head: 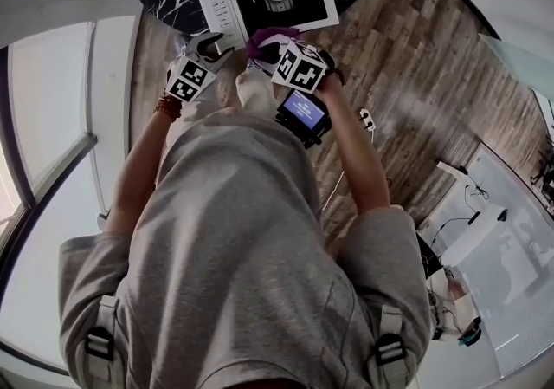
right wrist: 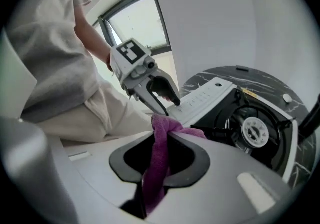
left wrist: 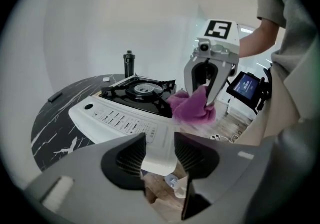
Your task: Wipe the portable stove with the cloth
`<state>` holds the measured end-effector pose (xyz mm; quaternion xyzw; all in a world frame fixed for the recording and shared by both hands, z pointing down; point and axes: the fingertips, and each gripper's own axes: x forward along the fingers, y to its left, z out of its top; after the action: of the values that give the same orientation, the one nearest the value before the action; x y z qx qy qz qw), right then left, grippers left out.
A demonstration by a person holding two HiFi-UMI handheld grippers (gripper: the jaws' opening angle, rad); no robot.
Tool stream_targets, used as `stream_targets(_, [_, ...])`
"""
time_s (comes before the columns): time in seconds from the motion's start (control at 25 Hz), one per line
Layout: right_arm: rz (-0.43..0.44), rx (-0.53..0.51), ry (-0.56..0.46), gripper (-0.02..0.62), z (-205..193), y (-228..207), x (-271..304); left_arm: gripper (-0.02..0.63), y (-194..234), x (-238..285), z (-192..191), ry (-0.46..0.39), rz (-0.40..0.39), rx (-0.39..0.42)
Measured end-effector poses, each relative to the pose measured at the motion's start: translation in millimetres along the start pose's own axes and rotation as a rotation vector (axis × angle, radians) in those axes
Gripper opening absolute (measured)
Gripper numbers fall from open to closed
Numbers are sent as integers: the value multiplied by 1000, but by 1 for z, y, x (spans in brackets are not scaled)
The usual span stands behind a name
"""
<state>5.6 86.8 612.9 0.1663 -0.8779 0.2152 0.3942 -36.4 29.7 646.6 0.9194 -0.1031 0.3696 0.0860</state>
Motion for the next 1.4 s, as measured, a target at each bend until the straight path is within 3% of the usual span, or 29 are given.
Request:
stream_targets(0.16, [1,33,-223,80,36,-6,-48,202,-6,0,11,-15,2,-3])
stream_targets(0.28, [-109,39,-342,80,61,-25,-84,201,-4,-14,24,-59,-3,-17])
stream_targets(0.52, [-422,33,-361,80,51,-76,-164,202,0,-28,52,-173,16,5])
stream_targets(0.72, [-578,-38,-301,80,23,-165,-219,204,5,-26,65,-188,89,20])
stream_targets(0.88, [-510,-173,-188,80,-6,-217,-214,210,-8,-7,47,-122,123,-46])
stream_targets(1.08, [-336,-370,-52,80,-25,-255,-172,218,-12,-3,39,-93,279,-231])
stream_targets(1.4, [-249,-537,74,80,-31,-303,-125,222,-28,20,36,-32,340,-249])
